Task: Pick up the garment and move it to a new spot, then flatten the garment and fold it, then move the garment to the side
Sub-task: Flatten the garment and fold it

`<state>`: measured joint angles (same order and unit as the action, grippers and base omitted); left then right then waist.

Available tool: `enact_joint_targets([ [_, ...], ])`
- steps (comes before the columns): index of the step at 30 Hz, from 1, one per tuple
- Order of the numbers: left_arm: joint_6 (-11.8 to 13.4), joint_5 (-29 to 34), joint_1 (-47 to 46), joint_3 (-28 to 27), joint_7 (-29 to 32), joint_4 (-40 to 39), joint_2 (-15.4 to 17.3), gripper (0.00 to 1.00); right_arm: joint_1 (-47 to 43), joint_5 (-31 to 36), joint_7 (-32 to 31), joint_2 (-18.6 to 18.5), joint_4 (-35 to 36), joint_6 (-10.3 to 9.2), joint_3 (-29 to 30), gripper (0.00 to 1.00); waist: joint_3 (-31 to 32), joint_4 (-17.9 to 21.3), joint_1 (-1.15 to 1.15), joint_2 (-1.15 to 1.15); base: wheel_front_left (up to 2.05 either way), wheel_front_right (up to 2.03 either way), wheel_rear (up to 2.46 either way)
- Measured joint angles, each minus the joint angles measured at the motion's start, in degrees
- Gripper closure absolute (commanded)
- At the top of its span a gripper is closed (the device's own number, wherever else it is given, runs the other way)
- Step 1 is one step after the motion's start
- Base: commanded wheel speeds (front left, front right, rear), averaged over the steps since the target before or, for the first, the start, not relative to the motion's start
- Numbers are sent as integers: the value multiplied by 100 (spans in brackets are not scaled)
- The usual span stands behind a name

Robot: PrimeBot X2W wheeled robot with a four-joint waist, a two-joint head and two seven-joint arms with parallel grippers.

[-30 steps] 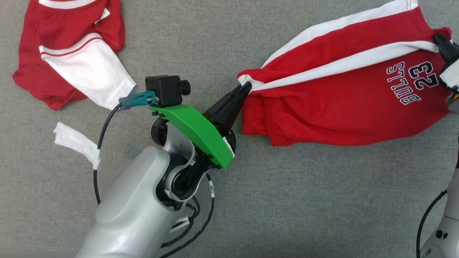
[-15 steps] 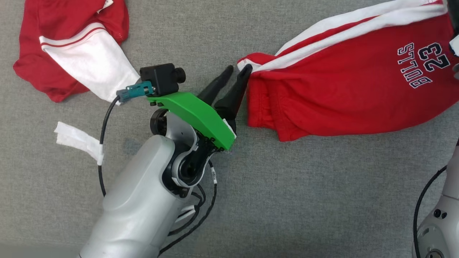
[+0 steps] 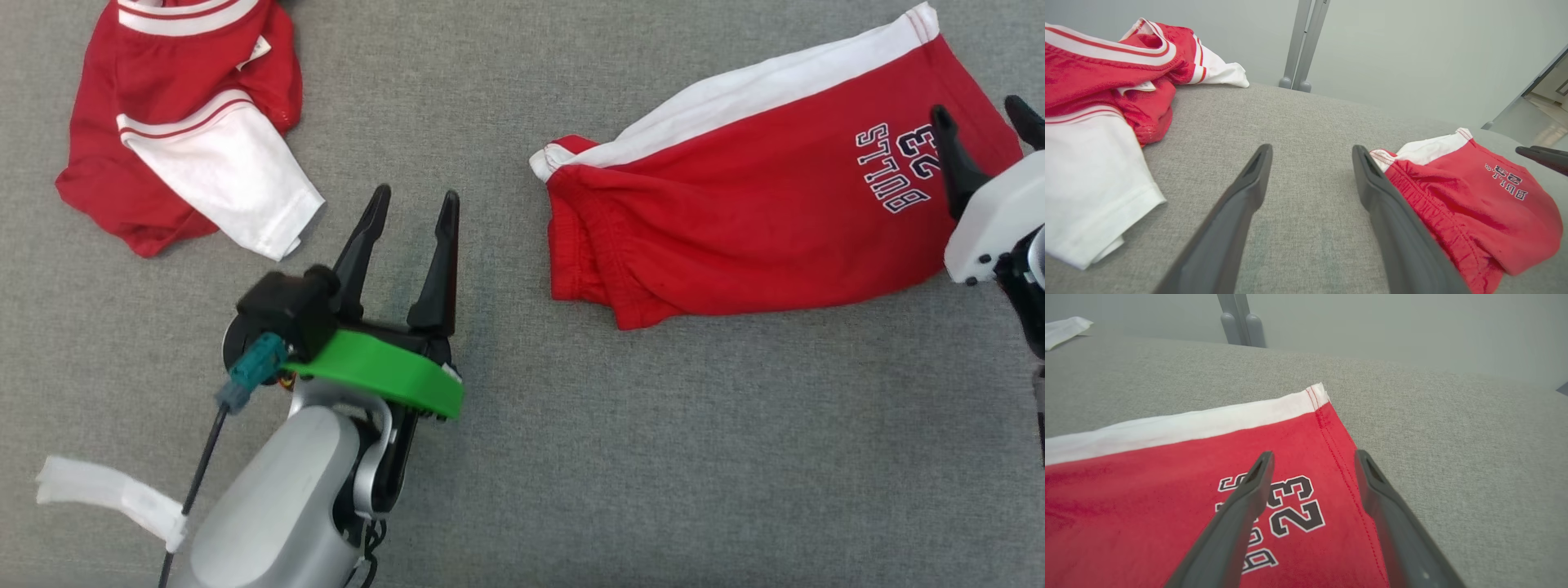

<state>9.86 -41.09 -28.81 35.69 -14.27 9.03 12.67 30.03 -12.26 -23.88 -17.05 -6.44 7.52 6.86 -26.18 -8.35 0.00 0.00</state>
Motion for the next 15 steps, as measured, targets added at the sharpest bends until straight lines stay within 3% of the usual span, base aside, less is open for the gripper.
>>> enact_joint_targets([
  [4,318,671,500,-198,-71,-366,101,0,-47,141,-274,-610,-45,-1,-123,0,98,-68,0,0,0,0,0],
  [7,363,1141,786,-446,-78,-612,-20,0,23,126,-572,-917,-221,0,-168,0,91,-177,0,0,0,0,0],
  [10,180,1518,1054,-581,-77,-704,-298,0,199,7,-832,-1202,-467,0,-182,0,28,-318,0,0,0,0,0],
  [15,-203,1885,1359,-842,-77,-650,-667,0,381,-348,-1196,-1090,-944,1,-36,0,-149,-606,0,0,0,0,0],
])
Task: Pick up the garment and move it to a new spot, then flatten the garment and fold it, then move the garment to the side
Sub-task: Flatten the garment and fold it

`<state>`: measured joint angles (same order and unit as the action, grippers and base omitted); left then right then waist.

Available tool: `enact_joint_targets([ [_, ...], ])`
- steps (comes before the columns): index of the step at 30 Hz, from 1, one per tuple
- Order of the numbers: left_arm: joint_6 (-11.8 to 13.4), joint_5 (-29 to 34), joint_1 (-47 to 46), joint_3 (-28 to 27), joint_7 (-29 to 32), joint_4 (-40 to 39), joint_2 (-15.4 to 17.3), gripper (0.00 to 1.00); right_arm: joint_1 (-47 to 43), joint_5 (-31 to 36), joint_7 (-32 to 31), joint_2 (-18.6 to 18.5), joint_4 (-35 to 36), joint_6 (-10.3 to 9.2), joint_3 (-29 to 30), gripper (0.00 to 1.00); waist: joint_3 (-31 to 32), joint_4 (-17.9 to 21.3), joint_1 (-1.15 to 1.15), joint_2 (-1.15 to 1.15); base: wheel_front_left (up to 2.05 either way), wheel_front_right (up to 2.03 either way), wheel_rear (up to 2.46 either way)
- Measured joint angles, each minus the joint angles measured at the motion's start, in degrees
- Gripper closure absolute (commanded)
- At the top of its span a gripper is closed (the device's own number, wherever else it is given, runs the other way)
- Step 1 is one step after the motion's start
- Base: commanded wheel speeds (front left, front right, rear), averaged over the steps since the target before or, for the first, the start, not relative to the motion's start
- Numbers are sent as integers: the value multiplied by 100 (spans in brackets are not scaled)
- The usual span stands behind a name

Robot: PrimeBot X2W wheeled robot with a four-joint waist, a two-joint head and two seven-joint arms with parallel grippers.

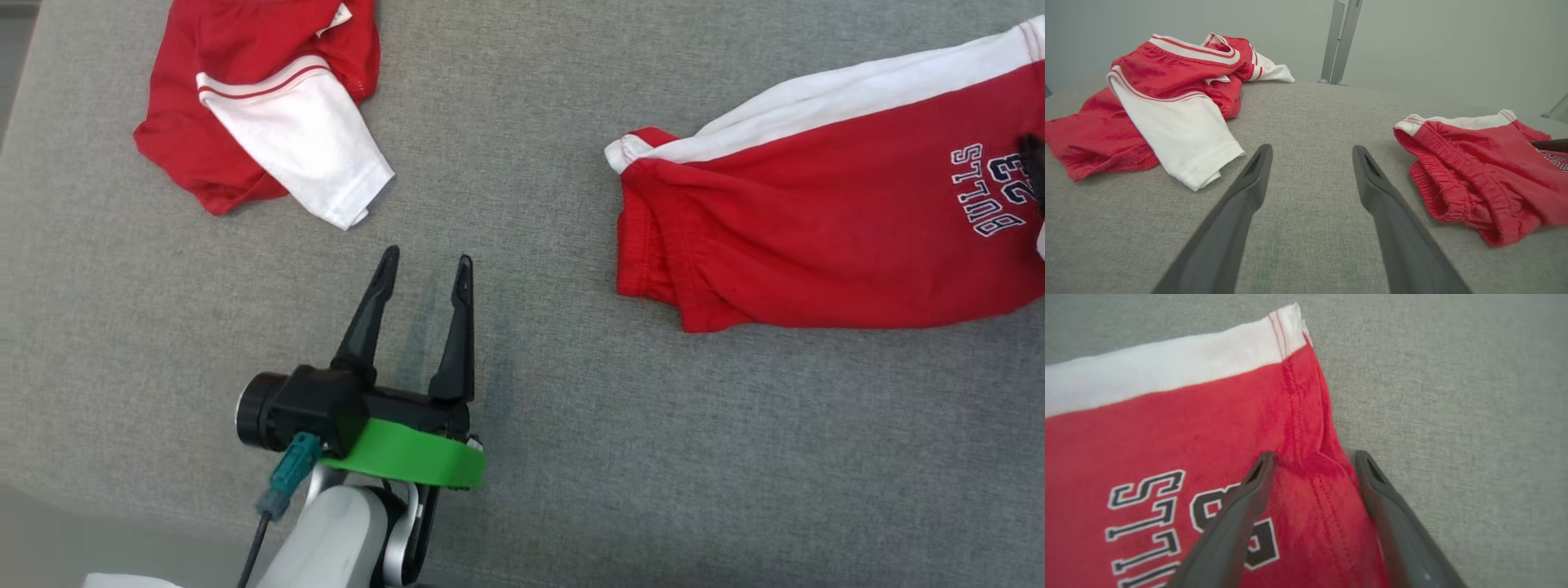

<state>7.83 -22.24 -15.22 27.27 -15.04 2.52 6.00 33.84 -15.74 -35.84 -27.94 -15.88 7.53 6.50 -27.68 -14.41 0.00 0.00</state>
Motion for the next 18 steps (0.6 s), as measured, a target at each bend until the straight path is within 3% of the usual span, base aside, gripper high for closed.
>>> enact_joint_targets([
  [7,-450,283,183,-294,-1,86,-250,0,40,-477,-388,-80,-216,-21,68,3,-80,-288,0,0,0,0,0],
  [8,-506,344,195,-336,-1,90,-267,0,40,-597,-399,-58,-250,-26,123,65,-66,-295,0,0,0,0,0],
  [10,-583,376,222,-430,-1,96,-294,0,6,-889,-424,43,-331,-33,225,100,-19,-294,0,0,0,0,0],
  [18,-783,519,699,-662,-2,269,-314,0,-338,-1694,29,793,-721,4,942,100,357,-93,0,0,0,0,0],
])
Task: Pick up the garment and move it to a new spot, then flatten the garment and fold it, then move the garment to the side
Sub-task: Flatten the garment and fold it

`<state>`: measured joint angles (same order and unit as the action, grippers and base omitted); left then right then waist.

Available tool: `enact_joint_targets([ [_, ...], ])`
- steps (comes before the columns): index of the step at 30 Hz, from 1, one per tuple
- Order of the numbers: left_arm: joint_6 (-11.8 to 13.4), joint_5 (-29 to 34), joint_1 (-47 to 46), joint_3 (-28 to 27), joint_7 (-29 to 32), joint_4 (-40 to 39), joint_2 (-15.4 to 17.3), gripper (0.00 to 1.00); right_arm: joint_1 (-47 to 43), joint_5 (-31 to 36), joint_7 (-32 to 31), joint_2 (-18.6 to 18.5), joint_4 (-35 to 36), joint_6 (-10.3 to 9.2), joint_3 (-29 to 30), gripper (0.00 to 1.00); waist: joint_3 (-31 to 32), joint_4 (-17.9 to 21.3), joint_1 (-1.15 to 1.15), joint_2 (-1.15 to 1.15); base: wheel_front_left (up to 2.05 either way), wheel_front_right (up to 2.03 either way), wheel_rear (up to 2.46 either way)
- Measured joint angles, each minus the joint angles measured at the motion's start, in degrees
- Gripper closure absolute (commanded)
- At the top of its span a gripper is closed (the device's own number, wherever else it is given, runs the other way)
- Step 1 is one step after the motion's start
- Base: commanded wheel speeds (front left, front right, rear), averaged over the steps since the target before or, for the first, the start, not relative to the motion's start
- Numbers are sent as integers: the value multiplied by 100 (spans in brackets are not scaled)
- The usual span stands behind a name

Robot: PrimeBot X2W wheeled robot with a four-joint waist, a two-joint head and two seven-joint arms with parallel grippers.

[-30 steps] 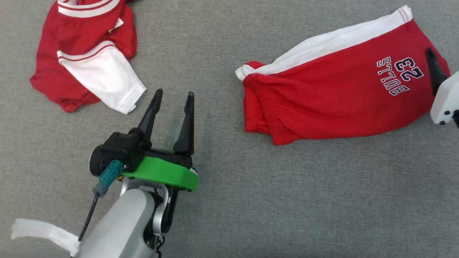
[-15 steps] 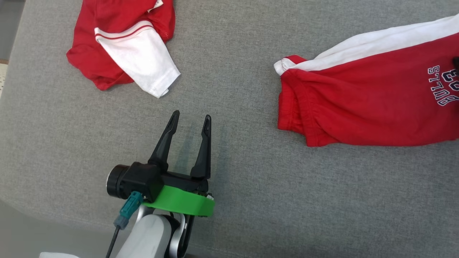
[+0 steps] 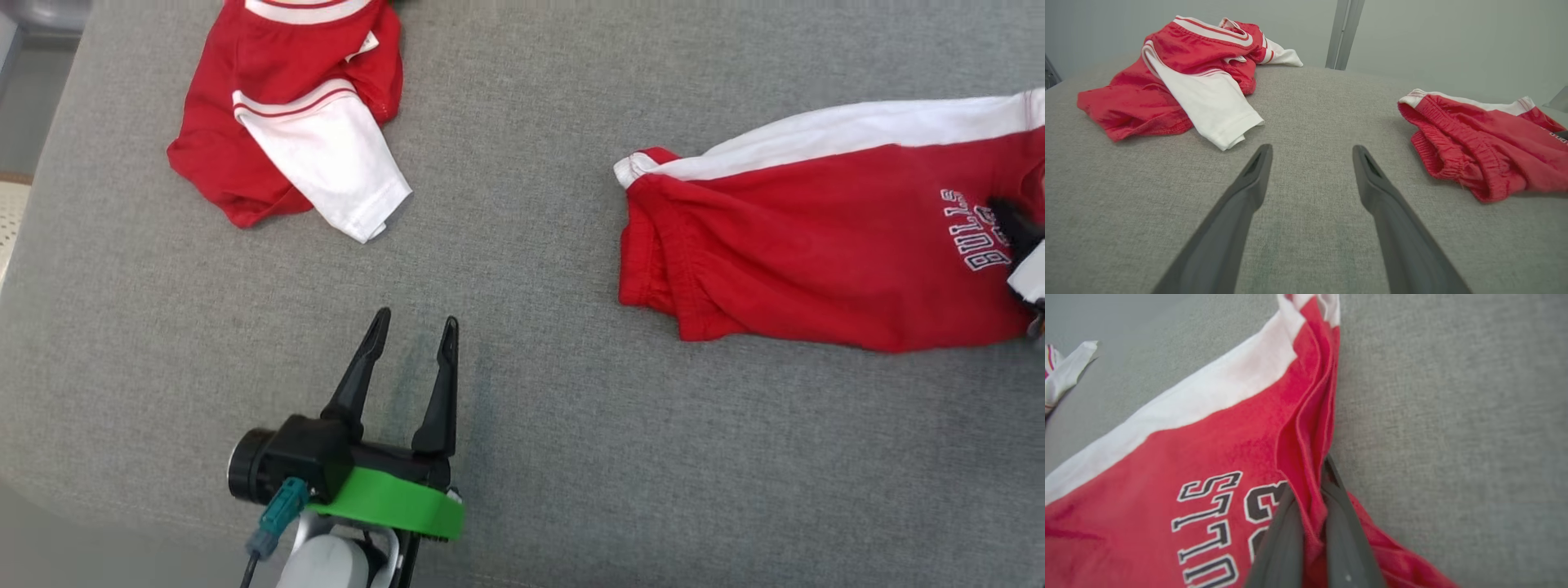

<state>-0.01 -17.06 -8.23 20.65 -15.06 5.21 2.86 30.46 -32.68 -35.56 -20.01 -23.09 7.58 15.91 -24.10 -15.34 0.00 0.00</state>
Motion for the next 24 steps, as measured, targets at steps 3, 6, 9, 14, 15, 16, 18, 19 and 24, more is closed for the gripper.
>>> enact_joint_targets([
  [3,-32,47,282,-146,1,65,0,0,-334,-371,93,171,-64,4,297,100,238,140,0,0,0,0,0],
  [6,-85,101,502,-266,0,69,0,0,-756,-621,183,192,-85,-1,692,100,515,322,0,0,0,0,0],
  [9,-153,176,638,-381,-1,42,-2,0,-1048,-620,323,98,-131,-4,1154,100,729,526,0,0,0,0,0],
  [14,-232,193,774,-416,-1,23,-1,0,-1126,-164,583,-245,-204,-8,1828,100,909,787,0,0,0,0,0],
  [15,-234,161,790,-407,-1,22,-2,0,-1104,-60,638,-314,-185,-9,1961,100,933,819,0,1,0,0,0],
  [16,-235,146,797,-392,-1,22,-2,0,-1070,19,645,-359,-164,-9,2024,100,948,834,0,0,0,0,0],
  [18,-235,51,831,-338,-7,37,-2,0,-893,159,641,-375,-23,-9,2069,100,970,839,1,0,0,0,0],
  [19,-234,10,852,-303,-7,51,-2,0,-799,204,608,-337,83,-9,2003,100,974,828,0,0,0,0,0],
  [24,-147,-90,875,-167,-7,103,-2,0,-401,274,506,413,527,-9,1343,100,1030,831,0,0,0,0,0],
])
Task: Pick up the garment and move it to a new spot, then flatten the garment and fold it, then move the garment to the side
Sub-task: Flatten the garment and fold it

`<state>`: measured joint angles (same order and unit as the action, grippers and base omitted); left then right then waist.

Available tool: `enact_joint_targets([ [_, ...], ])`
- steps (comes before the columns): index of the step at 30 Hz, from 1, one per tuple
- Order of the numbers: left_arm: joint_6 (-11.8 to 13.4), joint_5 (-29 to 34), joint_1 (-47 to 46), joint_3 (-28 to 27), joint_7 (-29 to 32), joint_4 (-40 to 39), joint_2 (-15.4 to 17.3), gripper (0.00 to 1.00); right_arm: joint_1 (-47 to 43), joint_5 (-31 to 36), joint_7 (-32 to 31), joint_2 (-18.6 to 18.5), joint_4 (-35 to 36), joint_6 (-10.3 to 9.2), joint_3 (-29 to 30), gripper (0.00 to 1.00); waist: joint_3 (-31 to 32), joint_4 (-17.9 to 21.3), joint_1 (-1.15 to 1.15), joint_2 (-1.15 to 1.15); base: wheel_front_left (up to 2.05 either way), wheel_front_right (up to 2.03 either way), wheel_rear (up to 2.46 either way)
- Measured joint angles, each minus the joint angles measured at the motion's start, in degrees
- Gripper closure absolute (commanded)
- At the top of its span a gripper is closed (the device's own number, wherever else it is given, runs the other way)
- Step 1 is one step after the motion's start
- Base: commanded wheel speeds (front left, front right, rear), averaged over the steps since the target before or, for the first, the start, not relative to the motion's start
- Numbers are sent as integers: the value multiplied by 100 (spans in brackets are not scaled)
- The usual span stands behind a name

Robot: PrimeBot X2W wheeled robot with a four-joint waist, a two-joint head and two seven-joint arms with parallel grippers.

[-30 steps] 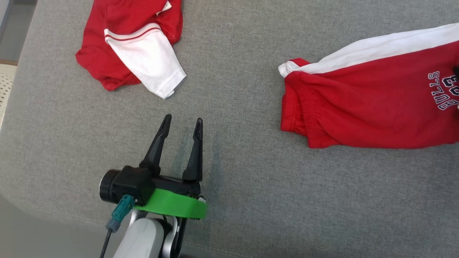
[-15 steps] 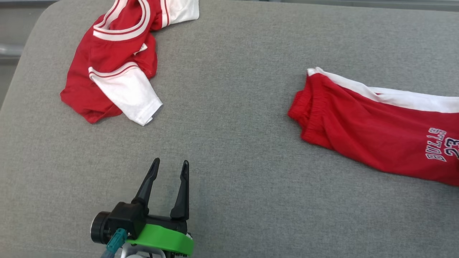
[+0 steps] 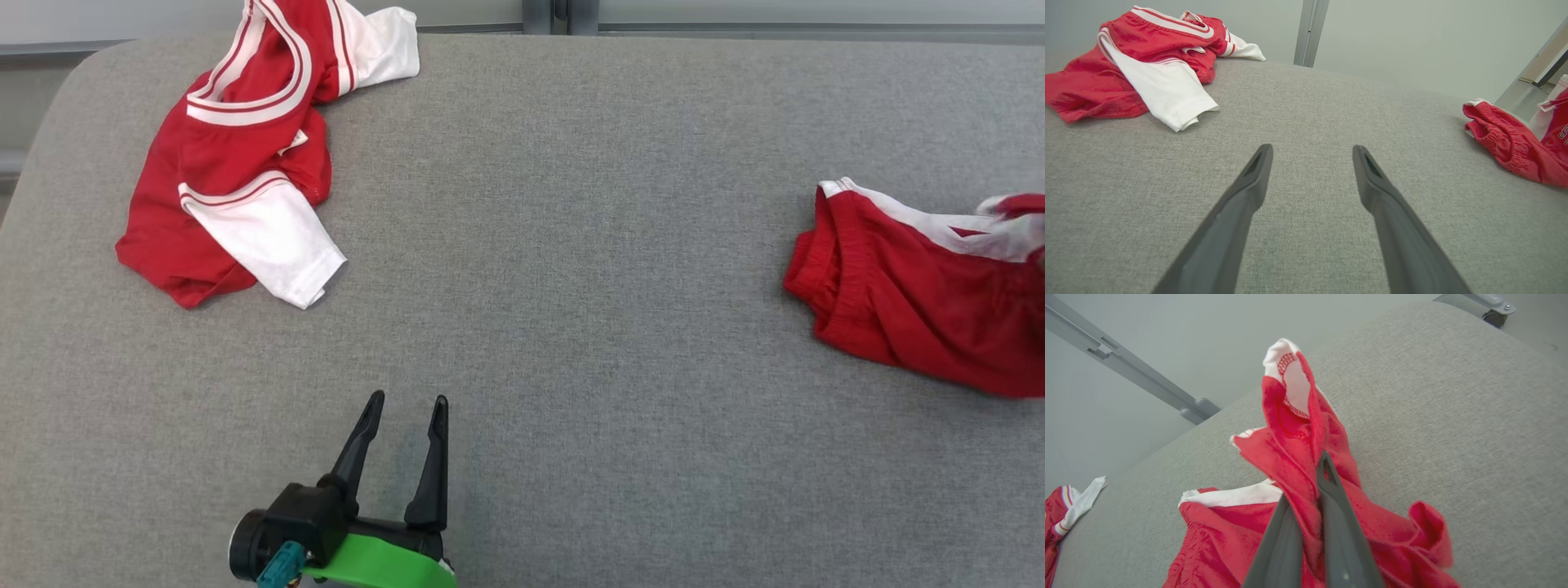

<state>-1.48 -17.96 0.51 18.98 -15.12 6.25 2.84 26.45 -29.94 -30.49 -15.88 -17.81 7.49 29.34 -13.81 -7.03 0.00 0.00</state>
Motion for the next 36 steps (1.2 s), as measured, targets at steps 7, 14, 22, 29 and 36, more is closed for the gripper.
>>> enact_joint_targets([
  [7,-46,98,-79,108,0,236,-4,0,194,405,205,1099,-10,0,-1045,100,76,13,0,0,0,0,0],
  [14,-27,140,-34,-3,-1,341,-3,0,191,313,675,1236,270,0,-1247,100,249,-1,0,0,0,0,0],
  [22,-38,89,32,145,0,430,-4,0,-274,935,806,1263,264,0,-1239,100,298,143,0,0,0,0,0],
  [29,-80,123,23,135,0,541,-4,0,-220,811,1460,1299,-378,0,-1443,100,271,279,0,0,0,0,0],
  [36,-112,203,29,136,0,719,-4,0,113,288,2292,1305,-1192,0,-1727,100,415,336,0,0,0,0,0],
])
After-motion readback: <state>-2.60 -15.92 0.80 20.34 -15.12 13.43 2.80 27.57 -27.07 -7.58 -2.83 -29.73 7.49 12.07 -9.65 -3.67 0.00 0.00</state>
